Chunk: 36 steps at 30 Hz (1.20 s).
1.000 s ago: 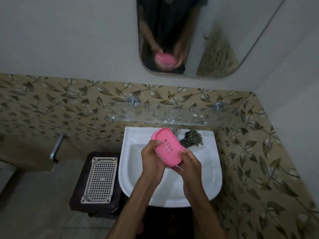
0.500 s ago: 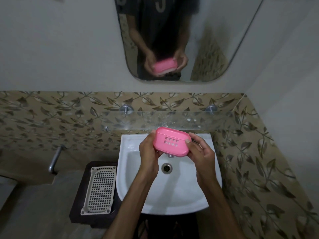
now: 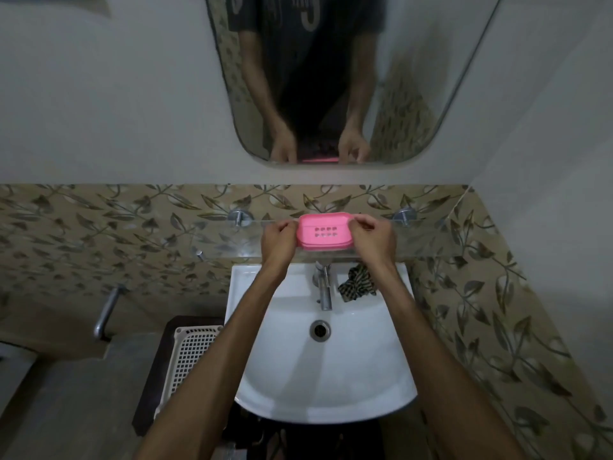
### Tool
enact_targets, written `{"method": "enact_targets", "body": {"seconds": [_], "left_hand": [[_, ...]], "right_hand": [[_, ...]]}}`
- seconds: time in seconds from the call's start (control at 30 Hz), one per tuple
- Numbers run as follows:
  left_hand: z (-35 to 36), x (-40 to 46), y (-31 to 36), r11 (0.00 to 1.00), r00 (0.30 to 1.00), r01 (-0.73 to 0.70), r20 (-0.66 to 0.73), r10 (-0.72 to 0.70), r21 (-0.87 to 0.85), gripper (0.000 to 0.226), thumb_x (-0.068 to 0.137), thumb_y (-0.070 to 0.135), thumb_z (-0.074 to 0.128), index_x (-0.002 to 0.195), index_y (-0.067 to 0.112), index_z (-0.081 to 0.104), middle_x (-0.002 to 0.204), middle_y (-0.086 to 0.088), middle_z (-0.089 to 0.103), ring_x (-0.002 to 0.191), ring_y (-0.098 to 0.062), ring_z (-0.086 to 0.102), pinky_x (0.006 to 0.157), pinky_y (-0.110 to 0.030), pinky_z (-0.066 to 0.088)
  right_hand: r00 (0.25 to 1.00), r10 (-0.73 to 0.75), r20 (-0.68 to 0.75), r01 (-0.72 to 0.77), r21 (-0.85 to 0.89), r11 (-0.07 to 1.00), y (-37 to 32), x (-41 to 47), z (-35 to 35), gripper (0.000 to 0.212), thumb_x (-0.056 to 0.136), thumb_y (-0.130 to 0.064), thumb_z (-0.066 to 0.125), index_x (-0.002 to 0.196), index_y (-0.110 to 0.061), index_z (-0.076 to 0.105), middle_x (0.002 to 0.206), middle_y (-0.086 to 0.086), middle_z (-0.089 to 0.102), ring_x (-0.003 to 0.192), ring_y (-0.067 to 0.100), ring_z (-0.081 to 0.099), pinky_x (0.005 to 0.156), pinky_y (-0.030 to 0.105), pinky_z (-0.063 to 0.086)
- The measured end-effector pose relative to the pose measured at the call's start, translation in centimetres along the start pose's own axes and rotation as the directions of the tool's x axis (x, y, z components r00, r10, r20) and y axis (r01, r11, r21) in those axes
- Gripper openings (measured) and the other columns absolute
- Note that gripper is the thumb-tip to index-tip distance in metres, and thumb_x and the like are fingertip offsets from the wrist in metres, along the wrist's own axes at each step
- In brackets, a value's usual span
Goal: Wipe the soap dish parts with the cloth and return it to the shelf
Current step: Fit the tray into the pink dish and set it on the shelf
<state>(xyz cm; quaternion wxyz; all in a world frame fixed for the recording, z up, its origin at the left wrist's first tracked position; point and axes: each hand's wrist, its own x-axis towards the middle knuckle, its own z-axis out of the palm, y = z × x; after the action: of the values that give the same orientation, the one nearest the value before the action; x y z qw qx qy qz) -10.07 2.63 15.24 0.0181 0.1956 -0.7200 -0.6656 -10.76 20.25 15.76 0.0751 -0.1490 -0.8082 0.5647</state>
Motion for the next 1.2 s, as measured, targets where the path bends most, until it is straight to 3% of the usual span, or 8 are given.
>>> {"method": "enact_targets", "body": {"seconds": [0.17,0.33,0.43,0.6,0.73,0.83,0.97,1.2], "left_hand": [[0.9,2.5,-1.1,0.988,0.991,-0.014,-0.127,0.034,0.151,0.021,0.102,0.015,0.059,0.109,0.01,0.078,0.103,-0.006,0.078,0.098,-0.024,0.072,0.094,-0.047,0.06],[0.9,2.7,-2.0,0.944,0.972,-0.144,-0.135,0.19,0.296,0.019,0.101,0.018,0.065,0.111,0.009,0.078,0.103,-0.005,0.079,0.088,-0.013,0.067,0.076,-0.023,0.051],[1.0,2.6,-1.8,0.93,0.967,-0.162,-0.133,0.216,0.331,0.022,0.101,0.02,0.065,0.113,0.007,0.078,0.103,-0.007,0.079,0.092,-0.018,0.07,0.08,-0.028,0.051],[0.5,0.3,-2.6,0.897,0.923,-0.283,-0.158,0.351,0.338,0.027,0.102,0.018,0.061,0.124,0.008,0.071,0.123,-0.008,0.069,0.11,-0.022,0.065,0.094,-0.04,0.057],[0.1,-1.7,-4.4,0.661,0.783,-0.547,0.034,0.622,0.515,0.037,0.102,0.015,0.062,0.138,0.004,0.063,0.14,-0.014,0.063,0.129,-0.026,0.057,0.111,-0.041,0.049],[0.1,-2.5,-5.9,0.498,0.744,-0.612,0.232,0.627,0.615,0.053,0.102,0.022,0.064,0.15,0.003,0.053,0.156,-0.019,0.052,0.146,-0.031,0.046,0.121,-0.05,0.038],[-0.2,-3.0,-7.3,0.47,0.78,-0.6,0.343,0.523,0.648,0.065,0.104,0.03,0.058,0.161,0.007,0.036,0.171,-0.013,0.028,0.16,-0.027,0.021,0.127,-0.054,0.024],[-0.3,-2.9,-7.4,0.458,0.779,-0.597,0.34,0.527,0.659,0.069,0.106,0.034,0.055,0.164,0.011,0.026,0.173,-0.009,0.02,0.161,-0.019,0.01,0.128,-0.036,0.005]], "right_hand": [[0.994,-0.108,-0.035,0.098,-0.214,0.972,0.4,1.6,1.6,0.017,0.094,-0.011,0.07,0.109,-0.012,0.079,0.092,0.0,0.077,0.069,-0.002,0.062,0.051,-0.001,0.04],[0.985,-0.172,-0.014,0.159,-0.308,0.938,2.0,1.2,2.1,0.012,0.096,-0.01,0.07,0.105,-0.009,0.078,0.095,0.007,0.081,0.074,0.012,0.068,0.052,0.001,0.043],[0.977,-0.213,-0.02,0.197,-0.298,0.934,2.4,0.9,2.1,0.014,0.098,-0.013,0.07,0.109,-0.007,0.077,0.099,0.009,0.081,0.083,0.018,0.074,0.071,0.022,0.061],[0.954,-0.282,-0.105,0.241,-0.292,0.925,2.5,-0.3,1.5,0.043,0.099,-0.023,0.07,0.138,-0.006,0.067,0.132,0.012,0.073,0.121,0.028,0.069,0.104,0.045,0.057],[0.87,-0.487,0.078,0.474,-0.405,0.782,4.1,-2.6,1.8,0.055,0.101,-0.022,0.064,0.152,-0.005,0.054,0.158,0.017,0.053,0.15,0.032,0.046,0.126,0.05,0.034],[0.825,-0.525,0.209,0.555,-0.476,0.682,5.7,-3.6,2.1,0.058,0.103,-0.022,0.062,0.156,-0.006,0.049,0.165,0.016,0.043,0.157,0.032,0.035,0.129,0.05,0.021],[0.818,-0.497,0.289,0.572,-0.492,0.657,6.6,-3.7,2.0,0.061,0.105,-0.025,0.054,0.161,-0.008,0.04,0.17,0.015,0.033,0.161,0.031,0.025,0.132,0.05,0.017],[0.804,-0.524,0.282,0.592,-0.477,0.65,6.5,-3.4,1.6,0.062,0.099,-0.027,0.055,0.157,-0.008,0.047,0.167,0.016,0.039,0.159,0.032,0.03,0.13,0.053,0.024]]}}
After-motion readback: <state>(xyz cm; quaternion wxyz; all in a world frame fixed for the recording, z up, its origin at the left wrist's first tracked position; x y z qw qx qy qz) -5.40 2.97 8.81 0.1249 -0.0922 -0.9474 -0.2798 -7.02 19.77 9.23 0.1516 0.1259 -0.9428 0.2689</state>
